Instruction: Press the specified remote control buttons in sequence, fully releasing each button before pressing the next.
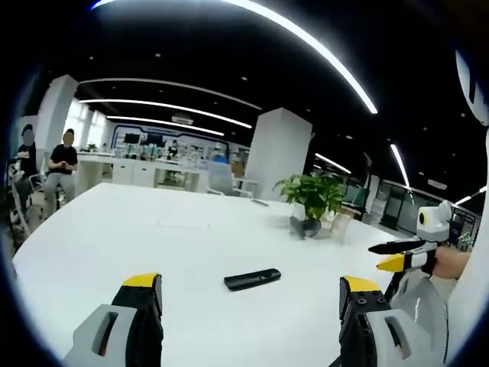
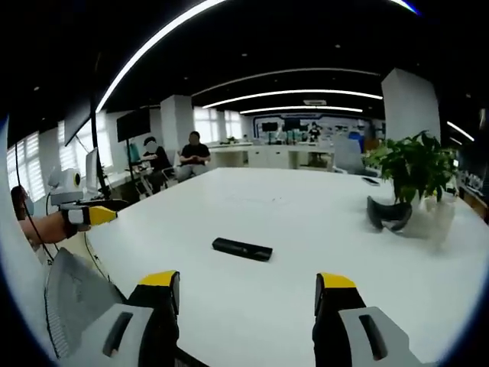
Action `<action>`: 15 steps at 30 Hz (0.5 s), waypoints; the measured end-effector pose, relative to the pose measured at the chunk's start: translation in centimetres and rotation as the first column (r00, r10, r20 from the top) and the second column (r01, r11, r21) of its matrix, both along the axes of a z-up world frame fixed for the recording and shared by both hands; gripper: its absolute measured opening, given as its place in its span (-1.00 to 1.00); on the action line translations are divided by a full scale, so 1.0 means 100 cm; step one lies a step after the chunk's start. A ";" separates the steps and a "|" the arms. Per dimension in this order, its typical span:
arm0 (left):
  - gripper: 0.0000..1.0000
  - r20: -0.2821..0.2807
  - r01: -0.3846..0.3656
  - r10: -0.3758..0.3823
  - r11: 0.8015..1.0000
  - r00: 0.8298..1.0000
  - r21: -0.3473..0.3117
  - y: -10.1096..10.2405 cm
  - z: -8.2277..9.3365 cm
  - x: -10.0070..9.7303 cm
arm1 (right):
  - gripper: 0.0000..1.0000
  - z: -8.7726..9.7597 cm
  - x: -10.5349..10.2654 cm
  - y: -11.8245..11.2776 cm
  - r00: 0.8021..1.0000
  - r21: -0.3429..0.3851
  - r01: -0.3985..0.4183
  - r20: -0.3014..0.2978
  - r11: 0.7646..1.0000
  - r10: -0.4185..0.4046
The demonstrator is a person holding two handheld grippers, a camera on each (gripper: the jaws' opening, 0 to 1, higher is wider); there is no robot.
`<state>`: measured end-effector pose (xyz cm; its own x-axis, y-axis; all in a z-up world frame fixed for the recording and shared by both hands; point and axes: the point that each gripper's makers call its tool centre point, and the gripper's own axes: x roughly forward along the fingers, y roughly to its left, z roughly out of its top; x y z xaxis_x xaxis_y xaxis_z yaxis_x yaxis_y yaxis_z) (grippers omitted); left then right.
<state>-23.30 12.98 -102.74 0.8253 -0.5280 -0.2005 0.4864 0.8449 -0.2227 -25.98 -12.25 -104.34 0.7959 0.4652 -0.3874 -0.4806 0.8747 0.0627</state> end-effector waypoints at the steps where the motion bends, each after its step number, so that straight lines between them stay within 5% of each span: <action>1: 0.97 0.000 0.007 -0.007 1.000 1.000 0.001 -0.002 0.001 0.000 | 0.41 0.000 -0.001 -0.003 1.000 -0.002 0.005 0.001 1.000 -0.005; 8: 0.97 -0.007 0.067 -0.067 0.996 0.998 0.064 -0.015 0.001 0.005 | 0.37 -0.002 0.000 -0.014 0.999 0.026 0.045 0.003 0.999 -0.045; 15: 0.97 -0.032 0.094 -0.092 0.991 0.995 0.097 -0.019 -0.007 0.008 | 0.36 -0.005 0.011 -0.004 1.000 -0.004 -0.009 -0.005 1.000 0.009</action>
<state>-22.47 11.08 -103.44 0.7669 -0.5788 -0.2772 0.5587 0.8147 -0.1553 -24.92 -12.64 -104.85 0.7900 0.4705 -0.3931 -0.4880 0.8707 0.0614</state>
